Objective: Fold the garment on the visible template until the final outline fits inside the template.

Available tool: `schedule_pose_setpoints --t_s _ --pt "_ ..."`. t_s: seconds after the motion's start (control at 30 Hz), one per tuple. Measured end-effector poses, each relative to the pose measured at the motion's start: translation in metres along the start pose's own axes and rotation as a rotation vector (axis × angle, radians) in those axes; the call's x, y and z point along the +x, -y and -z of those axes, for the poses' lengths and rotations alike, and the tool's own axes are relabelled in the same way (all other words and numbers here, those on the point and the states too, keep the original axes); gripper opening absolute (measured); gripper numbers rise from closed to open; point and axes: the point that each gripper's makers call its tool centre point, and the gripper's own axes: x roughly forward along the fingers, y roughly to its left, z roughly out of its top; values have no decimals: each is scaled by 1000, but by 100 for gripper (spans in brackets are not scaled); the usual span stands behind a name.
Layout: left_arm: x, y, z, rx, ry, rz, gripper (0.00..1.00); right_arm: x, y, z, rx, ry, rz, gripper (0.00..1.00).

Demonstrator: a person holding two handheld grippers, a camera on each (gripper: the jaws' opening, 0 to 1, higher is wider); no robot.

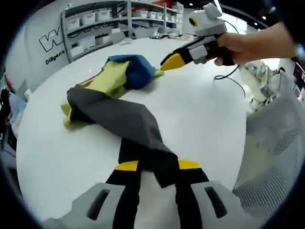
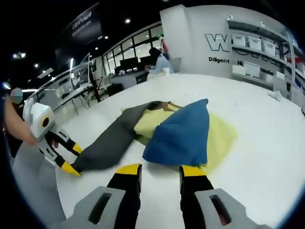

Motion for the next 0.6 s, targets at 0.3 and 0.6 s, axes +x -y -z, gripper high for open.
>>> schedule_pose_setpoints --t_s 0.3,0.6 --pt "-33 -29 -35 -352 246 27 8 10 -10 0 -29 -19 -19 24" --pt "-60 -77 -37 -528 363 -14 7 32 -12 -6 -49 -40 45 30"
